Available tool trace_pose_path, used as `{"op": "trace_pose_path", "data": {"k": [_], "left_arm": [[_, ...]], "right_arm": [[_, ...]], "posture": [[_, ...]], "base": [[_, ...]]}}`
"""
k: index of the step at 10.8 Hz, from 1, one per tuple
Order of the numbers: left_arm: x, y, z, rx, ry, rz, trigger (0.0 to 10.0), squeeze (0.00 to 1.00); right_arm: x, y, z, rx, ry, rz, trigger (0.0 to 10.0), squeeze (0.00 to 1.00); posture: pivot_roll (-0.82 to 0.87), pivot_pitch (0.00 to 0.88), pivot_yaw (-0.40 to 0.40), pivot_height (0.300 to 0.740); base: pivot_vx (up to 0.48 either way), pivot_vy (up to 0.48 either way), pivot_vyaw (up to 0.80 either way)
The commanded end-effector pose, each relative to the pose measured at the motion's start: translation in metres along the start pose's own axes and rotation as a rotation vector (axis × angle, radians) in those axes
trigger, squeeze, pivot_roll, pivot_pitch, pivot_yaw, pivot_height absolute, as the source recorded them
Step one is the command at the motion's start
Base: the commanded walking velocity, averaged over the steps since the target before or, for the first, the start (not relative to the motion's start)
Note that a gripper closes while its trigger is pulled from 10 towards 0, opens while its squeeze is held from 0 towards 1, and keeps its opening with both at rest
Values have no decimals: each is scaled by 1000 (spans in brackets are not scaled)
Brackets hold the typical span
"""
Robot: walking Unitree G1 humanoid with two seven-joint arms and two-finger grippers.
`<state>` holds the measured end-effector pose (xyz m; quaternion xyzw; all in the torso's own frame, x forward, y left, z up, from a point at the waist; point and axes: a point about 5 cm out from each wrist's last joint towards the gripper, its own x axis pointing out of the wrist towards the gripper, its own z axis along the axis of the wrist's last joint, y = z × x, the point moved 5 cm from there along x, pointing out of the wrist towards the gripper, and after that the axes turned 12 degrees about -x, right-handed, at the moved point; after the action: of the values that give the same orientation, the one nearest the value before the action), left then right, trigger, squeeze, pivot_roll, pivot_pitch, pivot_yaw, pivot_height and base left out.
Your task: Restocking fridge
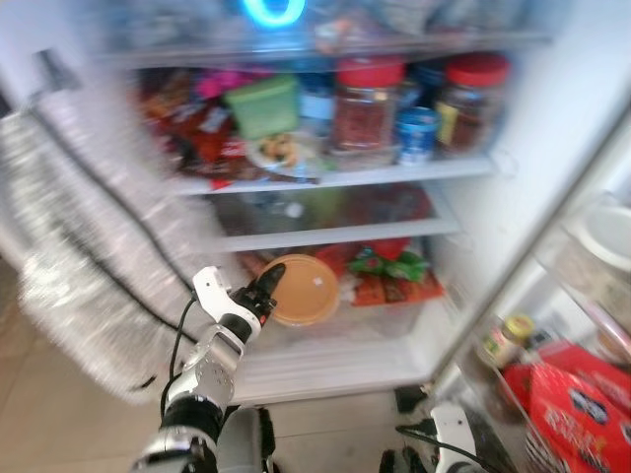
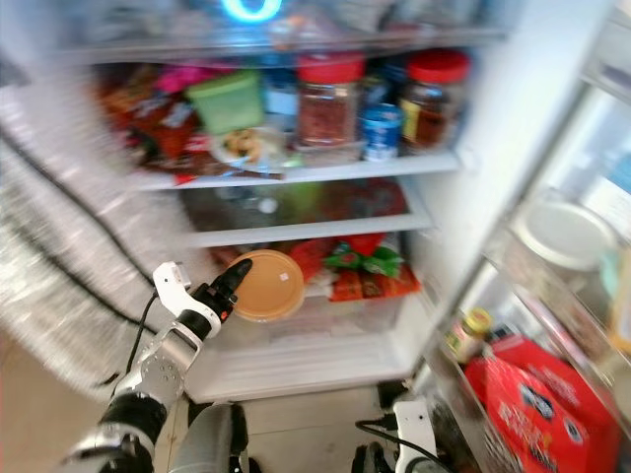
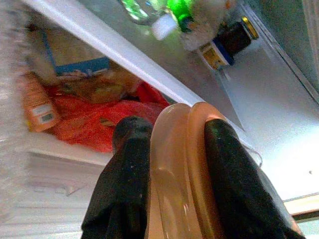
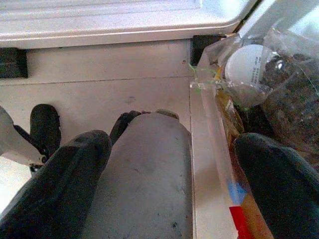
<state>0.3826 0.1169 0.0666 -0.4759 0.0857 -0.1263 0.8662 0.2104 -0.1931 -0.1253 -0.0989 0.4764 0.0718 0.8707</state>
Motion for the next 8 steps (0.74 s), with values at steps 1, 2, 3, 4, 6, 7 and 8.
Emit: {"op": "trace_pose_path", "data": {"k": [1, 2, 3, 4, 6, 7, 8], "left_arm": [[5, -7, 5, 10, -18, -27, 10000, 0], [7, -10, 6, 6, -21, -37, 10000, 0], [9, -14, 3, 4, -14, -57, 10000, 0], [9, -16, 1, 1, -10, -67, 10000, 0], [10, -17, 0, 2, -6, -75, 10000, 0], [10, -18, 0, 1, -4, -81, 10000, 0], [10, -19, 0, 3, -6, -87, 10000, 0]], "right_arm": [[0, 1, -1, 7, 3, 5, 10000, 0], [0, 1, -1, 6, 3, 7, 10000, 0], [0, 1, -1, 5, 3, 6, 10000, 0], [0, 1, -1, 4, 2, 8, 10000, 0], [0, 1, 0, 0, 2, 9, 10000, 0], [0, 1, 0, -3, 2, 10, 10000, 0], [0, 2, 1, -4, 0, 13, 10000, 0]], "posture": [[-17, 57, 17, 621], [-17, 58, 18, 621], [-16, 57, 19, 621], [-15, 55, 18, 621], [-11, 53, 19, 621], [-11, 51, 18, 621], [-11, 50, 18, 621]], "base": [[0, 0, 0], [274, 0, 0], [304, 0, 0], [311, 0, 0], [317, 0, 0], [315, 0, 0], [319, 0, 0]]}}
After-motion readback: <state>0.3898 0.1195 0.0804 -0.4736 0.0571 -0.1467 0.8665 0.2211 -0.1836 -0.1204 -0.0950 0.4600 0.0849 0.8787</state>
